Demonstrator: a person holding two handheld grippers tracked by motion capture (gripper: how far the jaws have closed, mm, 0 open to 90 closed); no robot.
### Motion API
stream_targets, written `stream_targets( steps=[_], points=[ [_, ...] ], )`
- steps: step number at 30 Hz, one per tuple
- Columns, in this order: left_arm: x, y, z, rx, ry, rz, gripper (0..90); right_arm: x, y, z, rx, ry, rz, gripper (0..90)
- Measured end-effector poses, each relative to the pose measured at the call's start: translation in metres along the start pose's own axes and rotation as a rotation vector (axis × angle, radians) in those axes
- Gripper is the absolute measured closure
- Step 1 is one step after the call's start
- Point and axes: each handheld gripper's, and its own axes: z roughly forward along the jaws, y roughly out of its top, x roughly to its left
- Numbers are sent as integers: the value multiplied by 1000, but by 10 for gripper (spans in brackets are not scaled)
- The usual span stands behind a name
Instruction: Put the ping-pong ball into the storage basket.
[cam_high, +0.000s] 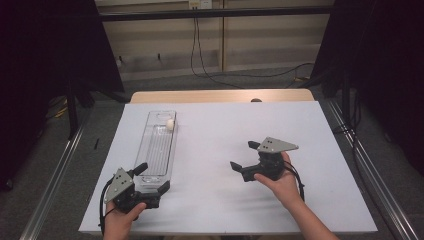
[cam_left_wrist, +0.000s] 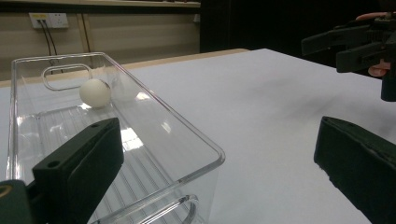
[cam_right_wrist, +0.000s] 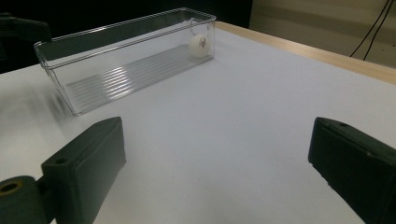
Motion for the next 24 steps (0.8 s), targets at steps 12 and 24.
stream_targets(
  steps=[12,24],
  points=[
    [0,0,0,-3,3,-5,16,-3,-3,-9,-11,-7,7,37],
    [-1,0,1,-8,5,-9,17,-8,-8,-19,-26,-20,16,37]
  ],
)
